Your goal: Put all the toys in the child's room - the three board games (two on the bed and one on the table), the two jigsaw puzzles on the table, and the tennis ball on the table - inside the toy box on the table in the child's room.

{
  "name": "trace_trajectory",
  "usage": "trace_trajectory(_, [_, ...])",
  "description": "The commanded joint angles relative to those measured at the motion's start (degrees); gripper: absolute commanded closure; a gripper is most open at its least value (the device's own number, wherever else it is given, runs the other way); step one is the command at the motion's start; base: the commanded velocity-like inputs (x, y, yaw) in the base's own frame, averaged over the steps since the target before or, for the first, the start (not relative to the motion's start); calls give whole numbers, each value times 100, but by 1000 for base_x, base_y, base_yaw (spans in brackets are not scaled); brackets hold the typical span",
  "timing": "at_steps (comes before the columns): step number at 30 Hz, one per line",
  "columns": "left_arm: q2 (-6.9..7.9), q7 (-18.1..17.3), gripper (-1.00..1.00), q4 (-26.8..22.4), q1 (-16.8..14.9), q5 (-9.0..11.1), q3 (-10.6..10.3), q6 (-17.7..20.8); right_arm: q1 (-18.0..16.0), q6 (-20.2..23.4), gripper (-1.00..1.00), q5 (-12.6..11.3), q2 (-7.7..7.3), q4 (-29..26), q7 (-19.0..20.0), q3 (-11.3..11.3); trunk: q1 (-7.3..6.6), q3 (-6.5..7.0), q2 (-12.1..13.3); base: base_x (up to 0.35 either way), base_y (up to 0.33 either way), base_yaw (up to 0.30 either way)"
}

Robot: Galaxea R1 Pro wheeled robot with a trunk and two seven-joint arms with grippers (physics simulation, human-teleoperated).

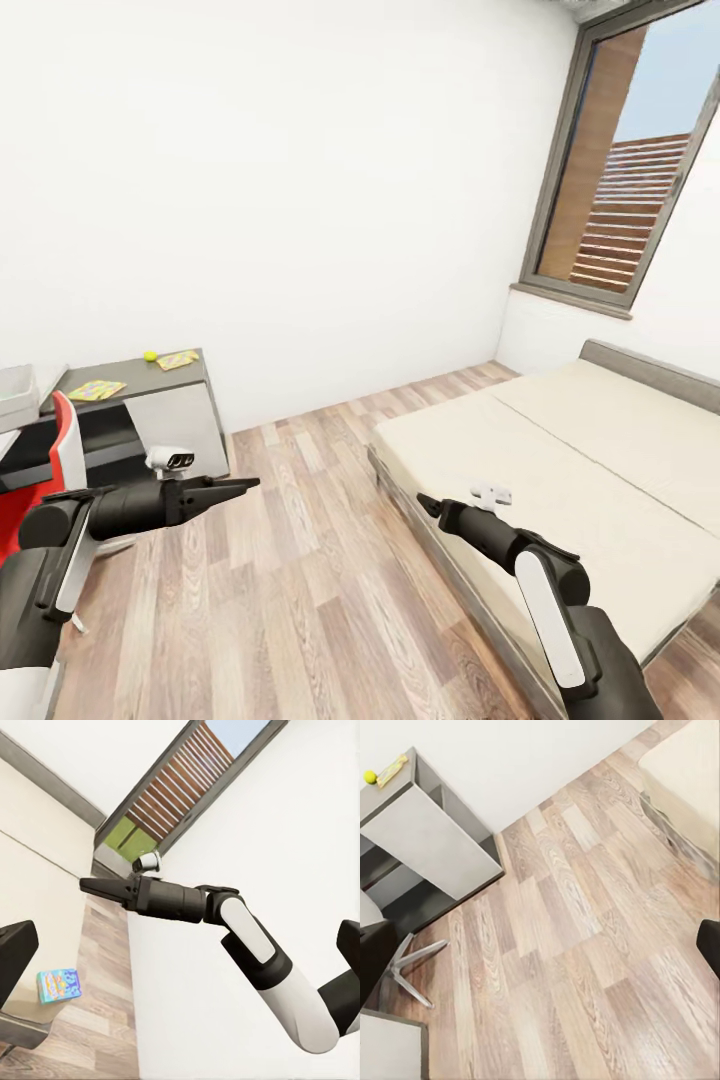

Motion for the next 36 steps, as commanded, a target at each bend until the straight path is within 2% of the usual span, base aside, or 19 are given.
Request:
trace_trajectory(1, [3, -22, -100, -3, -3, -2, 1, 61, -7, 28, -100, 11, 4, -2, 21, -6, 4, -13, -13, 0, 21, -278])
trace_trajectory(17, [3, -22, -100, -3, -1, -2, 1, 61, -7, -44, -100, 7, 3, 8, 12, -18, 4, -13, -13, 0, 19, -279])
trace_trajectory(28, [3, -22, -100, -5, -1, -2, 2, 61, -7, -94, -100, 7, 4, 13, 23, -236, 4, -13, -13, 0, 140, -280])
trace_trajectory(36, [3, -22, -100, -2, -1, -2, 5, 61, -7, -99, -100, 9, 4, 106, 23, -273, 4, -13, -13, 0, 21, -280])
